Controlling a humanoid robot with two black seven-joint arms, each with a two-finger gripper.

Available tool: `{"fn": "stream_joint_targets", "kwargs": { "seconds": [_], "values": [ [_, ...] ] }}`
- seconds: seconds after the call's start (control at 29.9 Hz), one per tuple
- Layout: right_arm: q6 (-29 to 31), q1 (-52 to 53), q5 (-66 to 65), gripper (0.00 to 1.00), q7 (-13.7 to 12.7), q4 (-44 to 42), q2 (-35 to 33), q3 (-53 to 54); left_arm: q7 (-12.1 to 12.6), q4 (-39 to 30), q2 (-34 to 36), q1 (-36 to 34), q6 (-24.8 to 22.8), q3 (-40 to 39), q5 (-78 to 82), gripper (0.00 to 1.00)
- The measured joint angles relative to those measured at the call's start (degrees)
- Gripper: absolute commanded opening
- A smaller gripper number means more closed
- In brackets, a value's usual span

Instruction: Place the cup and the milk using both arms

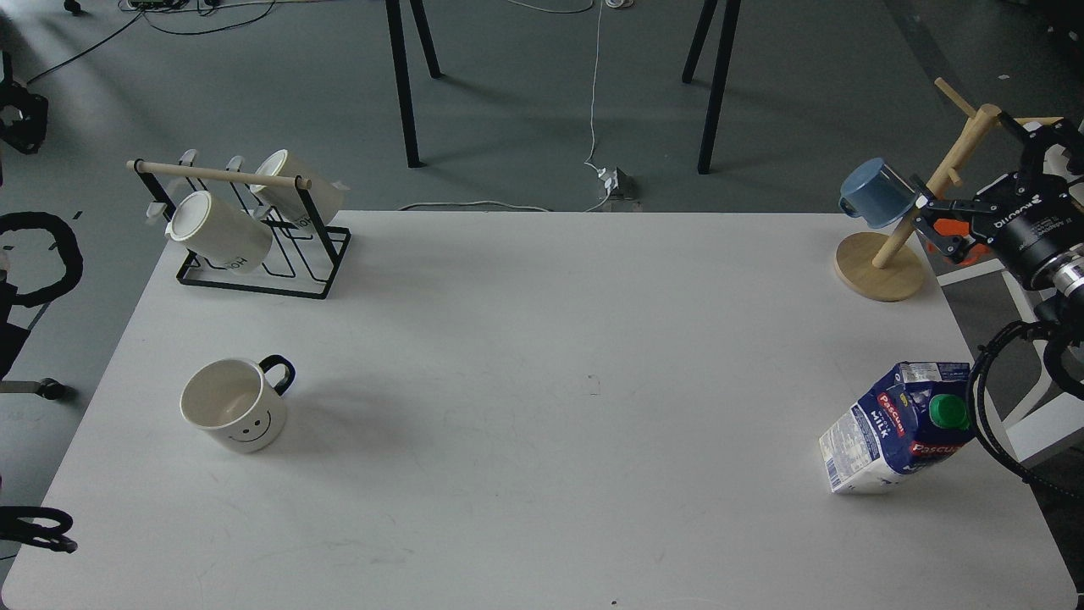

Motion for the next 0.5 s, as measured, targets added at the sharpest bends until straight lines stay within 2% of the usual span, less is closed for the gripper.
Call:
{"fn": "stream_joint_targets", "kwargs": {
  "seconds": [0.13, 0.37, 0.5],
  "values": [
    [0.00, -0.37, 0.00, 0.99, 0.12, -0.01, -0.55, 0.43, -1.76, 0.42, 1.83, -3.73, 0.00, 6.83, 5.26, 1.00],
    [0.00, -0.58, 0.00, 0.99, 0.14, -0.03, -1.41, 0.85, -1.97, 0.25, 5.95, -14.01, -0.01, 22.95, 21.42, 1.00],
    [0.00, -1.18, 0.00, 0.99, 0.15, -0.08, -1.54, 0.85, -1.97, -1.61, 7.15, -18.60, -0.03, 26.93, 34.78, 1.00]
  ]
}}
